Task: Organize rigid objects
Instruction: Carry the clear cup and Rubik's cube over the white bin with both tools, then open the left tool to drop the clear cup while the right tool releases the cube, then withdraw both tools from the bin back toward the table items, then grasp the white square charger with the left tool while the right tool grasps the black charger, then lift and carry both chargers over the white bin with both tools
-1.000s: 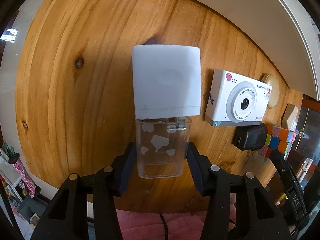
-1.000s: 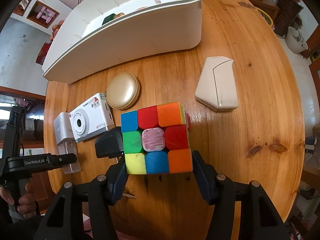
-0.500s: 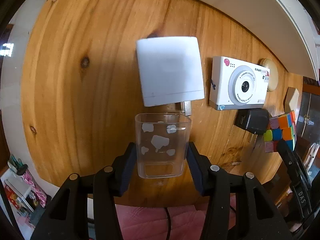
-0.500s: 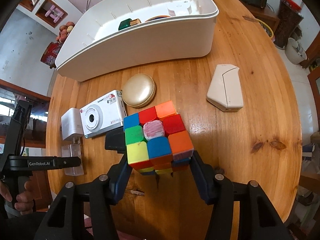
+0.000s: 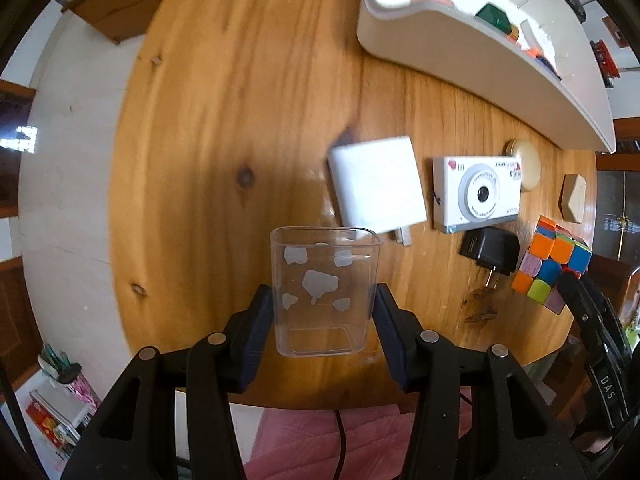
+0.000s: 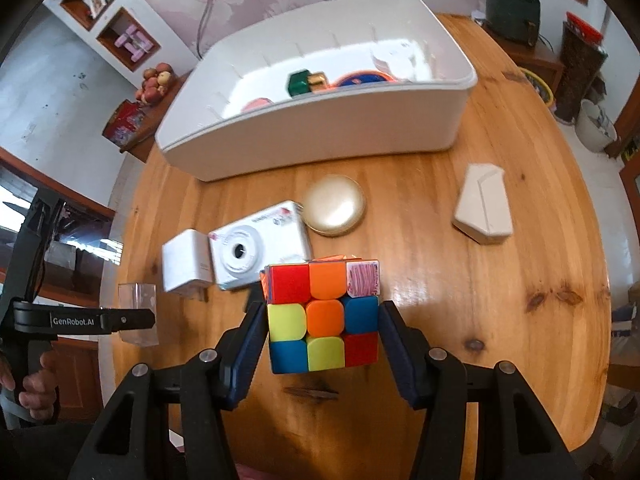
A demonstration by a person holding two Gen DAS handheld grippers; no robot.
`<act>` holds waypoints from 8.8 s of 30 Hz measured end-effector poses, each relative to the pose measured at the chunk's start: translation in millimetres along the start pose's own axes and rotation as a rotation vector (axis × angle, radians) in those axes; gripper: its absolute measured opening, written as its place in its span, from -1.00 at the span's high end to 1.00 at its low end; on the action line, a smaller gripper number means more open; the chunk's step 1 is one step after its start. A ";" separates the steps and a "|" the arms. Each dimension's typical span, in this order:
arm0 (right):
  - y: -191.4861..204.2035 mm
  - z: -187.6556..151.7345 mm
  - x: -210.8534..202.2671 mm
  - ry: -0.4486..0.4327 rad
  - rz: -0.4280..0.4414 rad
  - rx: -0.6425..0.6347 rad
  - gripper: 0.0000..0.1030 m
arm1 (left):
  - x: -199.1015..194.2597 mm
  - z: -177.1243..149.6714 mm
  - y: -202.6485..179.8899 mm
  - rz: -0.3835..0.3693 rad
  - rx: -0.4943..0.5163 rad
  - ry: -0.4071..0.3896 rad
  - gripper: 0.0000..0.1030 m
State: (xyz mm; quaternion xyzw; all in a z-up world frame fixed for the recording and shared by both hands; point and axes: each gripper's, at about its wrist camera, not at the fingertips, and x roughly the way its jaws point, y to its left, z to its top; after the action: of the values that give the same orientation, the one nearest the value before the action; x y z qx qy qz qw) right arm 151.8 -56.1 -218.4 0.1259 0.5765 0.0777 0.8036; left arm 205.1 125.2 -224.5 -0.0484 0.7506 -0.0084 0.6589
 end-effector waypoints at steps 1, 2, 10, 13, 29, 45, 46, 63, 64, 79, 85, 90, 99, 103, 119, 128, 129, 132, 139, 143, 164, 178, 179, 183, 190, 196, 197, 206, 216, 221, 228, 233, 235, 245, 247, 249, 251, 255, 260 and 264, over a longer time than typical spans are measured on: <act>4.4 1.2 -1.6 -0.011 0.006 -0.009 -0.11 | -5.4 1.2 1.7 0.009 0.005 -0.014 -0.05; 9.0 2.5 -3.1 -0.022 0.011 -0.019 -0.11 | -10.2 4.2 3.0 0.016 0.009 -0.024 -0.05; 42.2 17.9 -16.1 -0.125 0.063 -0.098 -0.11 | -58.0 13.0 15.9 0.078 0.066 -0.166 -0.05; 54.3 26.9 -21.3 -0.165 0.072 -0.130 -0.11 | -77.9 25.2 30.3 0.089 0.077 -0.226 -0.05; 96.3 71.5 -49.9 -0.397 0.071 -0.244 -0.10 | -126.2 68.5 26.3 0.034 0.148 -0.611 -0.05; 88.0 101.2 -15.2 -0.593 -0.048 -0.256 -0.09 | -129.5 101.4 3.6 -0.204 0.179 -0.919 -0.05; 86.6 105.1 -10.1 -0.582 -0.055 -0.253 -0.09 | -127.7 103.7 0.4 -0.207 0.181 -0.918 -0.05; 72.3 118.8 15.5 -0.486 -0.085 -0.215 -0.10 | -111.2 118.0 -30.5 -0.226 0.242 -0.872 -0.07; 71.6 118.1 15.2 -0.485 -0.085 -0.211 -0.10 | -111.6 117.4 -31.2 -0.227 0.244 -0.874 -0.07; 85.3 104.4 -18.3 -0.549 -0.092 -0.229 -0.38 | -140.5 92.4 -33.5 -0.260 0.267 -0.906 -0.53; 95.0 92.6 -43.6 -0.581 -0.104 -0.248 -0.49 | -164.9 72.2 -22.0 -0.275 0.249 -0.965 -0.53; 101.0 82.1 -70.7 -0.627 -0.094 -0.260 -0.56 | -188.6 55.1 -12.6 -0.260 0.230 -1.020 -0.53; 105.5 60.1 -110.4 -0.695 -0.075 -0.312 -0.60 | -215.4 15.2 -0.6 -0.213 0.146 -1.101 -0.53; 97.6 46.8 -124.3 -0.703 -0.049 -0.302 -0.61 | -220.2 -1.6 -3.0 -0.164 0.123 -1.101 -0.53; 44.1 -20.6 -131.2 -0.576 0.055 -0.225 -0.61 | -185.4 -69.8 -17.9 0.029 0.033 -0.867 -0.53; 21.7 -49.1 -96.3 -0.392 0.157 -0.171 -0.61 | -151.2 -86.5 -30.0 0.196 0.054 -0.699 -0.53; 20.8 -52.2 -91.0 -0.361 0.163 -0.171 -0.61 | -148.1 -87.8 -30.1 0.198 0.057 -0.686 -0.53; 16.9 -59.9 -85.5 -0.327 0.178 -0.173 -0.61 | -139.1 -84.9 -36.9 0.212 0.069 -0.630 -0.53; 5.5 -64.7 -78.4 -0.283 0.175 -0.141 -0.61 | -128.8 -64.0 -51.9 0.226 0.093 -0.546 -0.53; -0.3 -65.5 -70.9 -0.265 0.152 -0.099 -0.61 | -119.3 -44.7 -55.2 0.237 0.110 -0.503 -0.53; 28.3 -61.4 3.9 -0.089 -0.003 0.079 -0.61 | -28.6 27.9 -16.9 0.016 0.085 -0.122 -0.53; 48.1 -51.8 50.4 -0.075 -0.169 0.193 -0.61 | 12.8 59.5 6.1 -0.200 0.044 0.043 -0.54; 48.8 -50.5 53.2 -0.070 -0.182 0.197 -0.61 | 15.0 61.1 5.9 -0.205 0.047 0.049 -0.54; 53.3 -46.6 61.9 -0.049 -0.210 0.206 -0.61 | 21.7 67.8 5.9 -0.229 0.042 0.084 -0.54; 57.1 -42.6 71.4 -0.015 -0.241 0.204 -0.61 | 34.2 76.1 11.2 -0.249 0.006 0.146 -0.54; 59.1 -35.7 75.4 -0.012 -0.253 0.210 -0.61 | 43.9 77.1 14.2 -0.248 -0.034 0.191 -0.54; 59.6 -34.8 76.5 -0.011 -0.254 0.209 -0.61 | 44.5 77.4 14.8 -0.247 -0.035 0.196 -0.54; 58.2 -26.7 81.8 0.013 -0.227 0.167 -0.45 | 51.6 77.1 16.7 -0.235 -0.077 0.205 -0.52; 52.8 -22.6 82.9 0.050 -0.179 0.099 -0.34 | 51.1 73.8 9.7 -0.228 -0.139 0.188 -0.35; 50.0 -14.6 83.0 0.079 -0.161 0.052 -0.25 | 50.9 70.7 7.0 -0.251 -0.162 0.183 -0.20; 52.6 -10.3 87.3 0.118 -0.131 -0.035 -0.24 | 49.0 66.8 2.8 -0.234 -0.190 0.170 -0.20; 45.5 -6.2 84.6 0.139 -0.111 -0.066 -0.23 | 48.7 61.1 -2.6 -0.187 -0.186 0.177 -0.19; 35.2 -0.7 82.7 0.142 -0.105 -0.070 -0.23 | 48.1 56.8 -7.3 -0.163 -0.175 0.185 -0.19; 9.5 14.3 55.2 0.117 -0.078 -0.117 -0.23 | 43.3 37.5 -22.8 -0.111 -0.178 0.213 -0.19; 8.3 15.8 49.0 0.108 -0.075 -0.131 -0.23 | 37.9 36.1 -25.7 -0.111 -0.180 0.208 -0.19; 2.9 19.3 41.4 0.099 -0.070 -0.143 -0.23 | 29.9 31.7 -31.5 -0.103 -0.169 0.197 -0.19; 1.6 20.4 34.0 0.081 -0.071 -0.155 -0.23 | 21.9 29.6 -37.8 -0.101 -0.157 0.186 -0.19; 1.6 27.7 17.3 0.042 -0.055 -0.179 -0.23 | 7.0 24.3 -51.5 -0.118 -0.131 0.164 -0.19; 0.2 38.5 2.8 -0.008 -0.047 -0.209 -0.23 | -12.0 22.1 -70.5 -0.123 -0.078 0.115 -0.19; -4.6 47.5 -5.7 -0.056 -0.029 -0.220 -0.23 | -26.7 22.5 -89.0 -0.134 -0.033 0.069 -0.19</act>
State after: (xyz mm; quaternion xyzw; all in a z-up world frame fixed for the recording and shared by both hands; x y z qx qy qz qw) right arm 194.8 -67.5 -200.1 0.0309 0.5435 0.1253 0.8294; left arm 236.3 40.0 -194.3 -0.1090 0.7680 -0.0416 0.6297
